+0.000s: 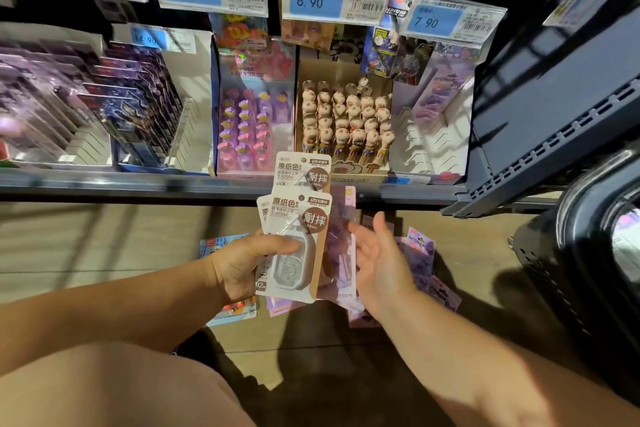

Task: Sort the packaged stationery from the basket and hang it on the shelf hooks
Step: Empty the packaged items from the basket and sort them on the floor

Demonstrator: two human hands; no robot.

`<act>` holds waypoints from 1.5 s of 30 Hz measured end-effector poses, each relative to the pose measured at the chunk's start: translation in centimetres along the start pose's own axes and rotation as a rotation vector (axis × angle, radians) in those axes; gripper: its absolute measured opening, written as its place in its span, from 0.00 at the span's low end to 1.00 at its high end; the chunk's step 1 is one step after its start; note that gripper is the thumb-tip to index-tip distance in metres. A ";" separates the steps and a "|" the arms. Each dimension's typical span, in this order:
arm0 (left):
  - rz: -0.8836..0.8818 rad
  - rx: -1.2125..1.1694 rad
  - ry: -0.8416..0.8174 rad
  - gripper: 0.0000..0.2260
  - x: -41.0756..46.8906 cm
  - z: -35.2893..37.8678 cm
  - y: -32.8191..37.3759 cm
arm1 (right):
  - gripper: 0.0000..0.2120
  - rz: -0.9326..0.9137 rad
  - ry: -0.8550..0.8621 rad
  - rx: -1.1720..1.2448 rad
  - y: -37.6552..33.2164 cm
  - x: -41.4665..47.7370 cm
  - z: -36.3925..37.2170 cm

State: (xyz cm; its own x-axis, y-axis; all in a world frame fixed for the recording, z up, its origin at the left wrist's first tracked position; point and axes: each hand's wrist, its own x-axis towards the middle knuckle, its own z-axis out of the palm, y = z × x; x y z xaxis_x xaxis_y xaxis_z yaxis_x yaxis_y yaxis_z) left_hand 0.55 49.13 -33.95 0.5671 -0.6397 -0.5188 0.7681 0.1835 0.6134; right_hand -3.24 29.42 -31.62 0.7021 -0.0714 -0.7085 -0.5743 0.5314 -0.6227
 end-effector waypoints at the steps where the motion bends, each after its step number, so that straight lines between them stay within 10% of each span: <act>1: 0.002 0.009 0.008 0.33 0.1 -0.2 0.0 | 0.25 -0.007 0.040 -0.004 -0.1 0.3 -0.5; 22: -0.007 0.050 0.360 0.41 -4.8 -9.3 -2.5 | 0.26 0.017 0.285 -0.526 -1.4 2.9 -4.5; 28: -0.008 -0.048 0.614 0.27 -7.3 -13.8 -3.7 | 0.52 0.026 0.104 -0.717 -0.3 3.0 -0.3; 32: -0.008 -0.052 0.673 0.23 -7.9 -15.9 -4.0 | 0.21 0.031 -0.023 -0.752 0.3 3.1 2.0; 35: -0.062 -0.030 0.753 0.24 -8.2 -17.3 -4.5 | 0.22 0.022 -0.090 -0.769 0.3 2.8 3.1; 43: -0.300 0.816 1.197 0.15 -7.6 -15.9 -2.4 | 0.19 -0.066 -0.107 -0.757 -0.2 2.2 5.0; 45: -0.255 1.019 1.098 0.18 -6.4 -12.5 -0.4 | 0.18 -0.084 -0.079 -0.779 -0.6 1.9 5.3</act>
State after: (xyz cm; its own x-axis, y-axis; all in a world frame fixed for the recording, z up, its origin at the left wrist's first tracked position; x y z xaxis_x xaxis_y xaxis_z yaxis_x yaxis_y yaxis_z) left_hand 0.28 62.48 -38.28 0.7416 0.3663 -0.5621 0.6107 -0.7153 0.3396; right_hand 0.66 33.41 -30.90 0.7673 -0.0091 -0.6412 -0.6271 -0.2199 -0.7472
